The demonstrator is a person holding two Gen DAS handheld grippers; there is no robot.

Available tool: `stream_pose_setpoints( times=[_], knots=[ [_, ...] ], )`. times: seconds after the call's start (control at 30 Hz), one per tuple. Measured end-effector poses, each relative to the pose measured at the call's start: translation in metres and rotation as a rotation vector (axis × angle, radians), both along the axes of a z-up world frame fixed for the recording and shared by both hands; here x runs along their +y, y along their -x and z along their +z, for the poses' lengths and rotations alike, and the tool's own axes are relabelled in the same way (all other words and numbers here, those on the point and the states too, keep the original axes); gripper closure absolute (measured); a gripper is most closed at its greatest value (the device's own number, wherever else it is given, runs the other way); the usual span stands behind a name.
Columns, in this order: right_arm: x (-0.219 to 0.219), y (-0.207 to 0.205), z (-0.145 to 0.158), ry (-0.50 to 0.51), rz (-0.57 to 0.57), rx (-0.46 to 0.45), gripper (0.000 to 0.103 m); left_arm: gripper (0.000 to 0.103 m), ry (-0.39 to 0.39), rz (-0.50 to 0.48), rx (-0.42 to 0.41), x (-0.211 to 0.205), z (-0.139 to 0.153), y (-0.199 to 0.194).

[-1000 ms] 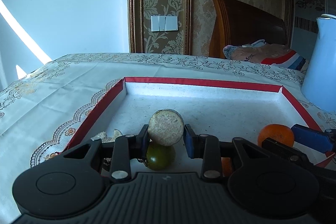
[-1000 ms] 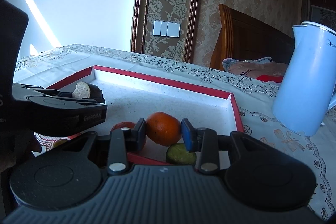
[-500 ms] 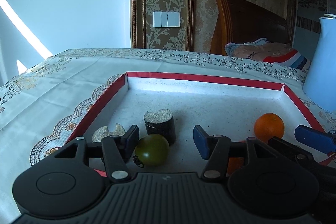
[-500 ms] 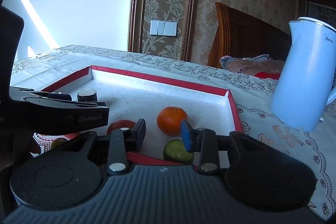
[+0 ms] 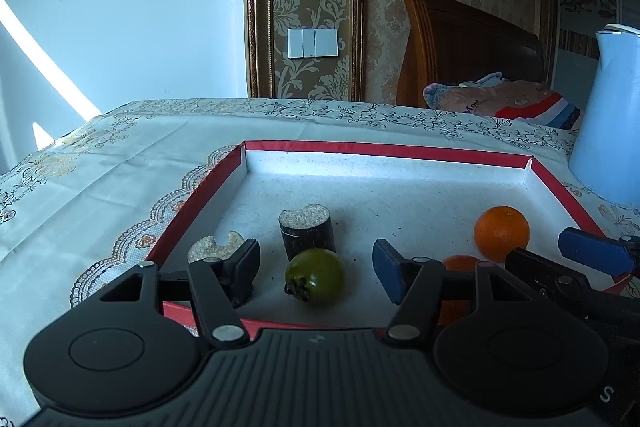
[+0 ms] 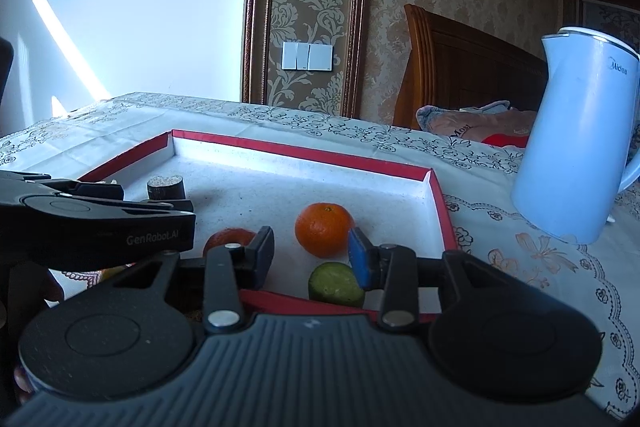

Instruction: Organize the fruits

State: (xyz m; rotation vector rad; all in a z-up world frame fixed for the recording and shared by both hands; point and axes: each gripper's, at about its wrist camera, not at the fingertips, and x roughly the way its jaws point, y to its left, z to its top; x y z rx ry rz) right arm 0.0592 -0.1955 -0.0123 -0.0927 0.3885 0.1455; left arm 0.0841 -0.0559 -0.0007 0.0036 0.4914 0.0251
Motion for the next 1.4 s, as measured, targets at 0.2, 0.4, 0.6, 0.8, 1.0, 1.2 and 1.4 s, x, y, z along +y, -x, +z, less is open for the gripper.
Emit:
stream_pose_setpoints(
  times=[0.2, 0.4, 0.6, 0.8, 1.0, 1.2, 1.4],
  knots=[
    [-0.002, 0.004, 0.001, -0.011, -0.009, -0.010, 0.063, 0.041, -0.001, -0.014, 0.003, 0.003, 0.000, 0.010],
    [-0.003, 0.010, 0.001, -0.017, -0.019, -0.020, 0.058, 0.041, 0.024, -0.005, 0.001, 0.013, 0.002, 0.023],
    [-0.004, 0.015, 0.002, -0.020, -0.028, -0.029, 0.058, 0.028, 0.020, -0.002, -0.023, 0.019, 0.006, 0.037],
    [-0.008, 0.019, 0.002, -0.027, -0.041, -0.032, 0.058, 0.028, 0.024, -0.018, -0.010, 0.022, 0.003, 0.046],
    [-0.011, 0.024, 0.003, -0.036, -0.056, -0.036, 0.058, 0.028, 0.045, -0.018, -0.004, 0.027, 0.001, 0.054],
    [-0.014, 0.030, 0.003, -0.051, -0.062, -0.034, 0.058, 0.025, 0.086, -0.001, -0.012, 0.037, 0.002, 0.061],
    [-0.015, 0.044, 0.004, -0.065, -0.064, -0.046, 0.049, 0.022, 0.119, -0.006, 0.004, 0.043, 0.001, 0.064]
  ],
)
